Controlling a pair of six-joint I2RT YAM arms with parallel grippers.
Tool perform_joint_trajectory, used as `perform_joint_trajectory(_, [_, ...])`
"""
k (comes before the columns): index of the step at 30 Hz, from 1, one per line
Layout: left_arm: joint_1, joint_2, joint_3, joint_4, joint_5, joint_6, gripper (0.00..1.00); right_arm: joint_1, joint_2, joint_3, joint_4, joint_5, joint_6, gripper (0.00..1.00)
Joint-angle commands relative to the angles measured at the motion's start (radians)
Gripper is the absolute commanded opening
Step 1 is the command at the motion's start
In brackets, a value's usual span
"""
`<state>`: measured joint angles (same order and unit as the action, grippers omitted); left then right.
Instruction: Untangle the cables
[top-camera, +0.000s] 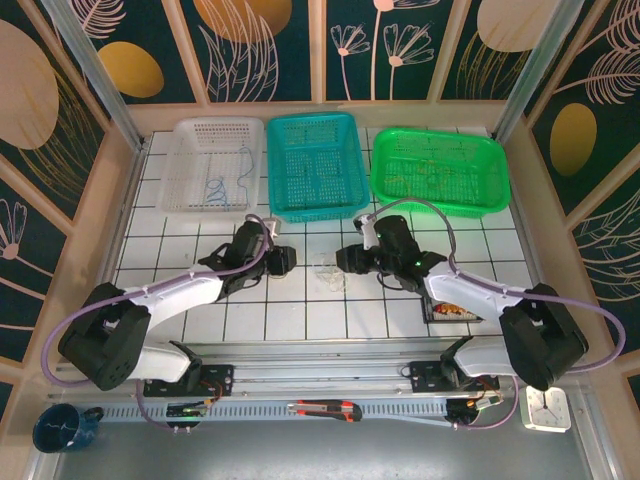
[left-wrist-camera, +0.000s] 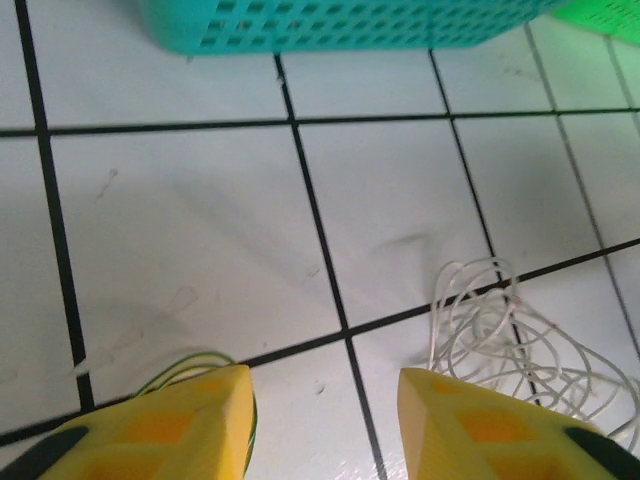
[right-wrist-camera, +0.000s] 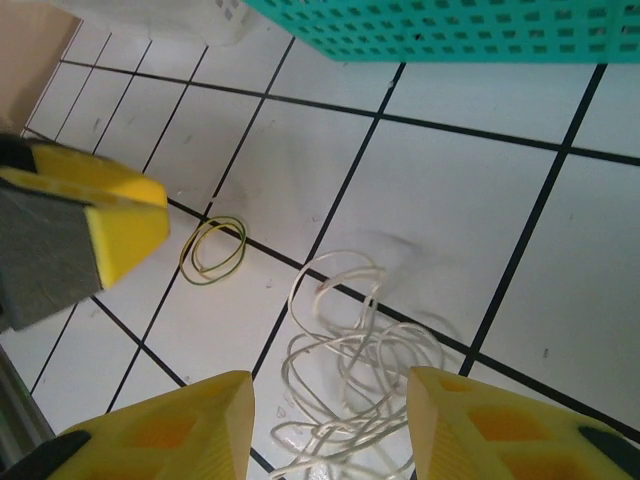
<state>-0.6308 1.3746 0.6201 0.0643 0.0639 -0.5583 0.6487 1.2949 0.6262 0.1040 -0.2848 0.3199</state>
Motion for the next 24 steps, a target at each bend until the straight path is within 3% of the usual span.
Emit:
perform_joint_trajectory(1, [-0.033,0.030,0.030,-0.079,-0.070,0.039,0.36,0.002,-0.022,0.004,-0.007,0.035,-0.001,0.45])
perform_joint_trajectory(9, [-0.087,0.141,0.104,-0.145,-0.158,0.082,0.31,0.002,-0.022,0.007,0.005,0.030,0.006,0.45])
perform_joint_trajectory(24, [-0.094,0.222,0.133,-0.166,-0.194,0.101,0.30,-0.002,-0.036,-0.004,0.019,0.030,0.007,0.46])
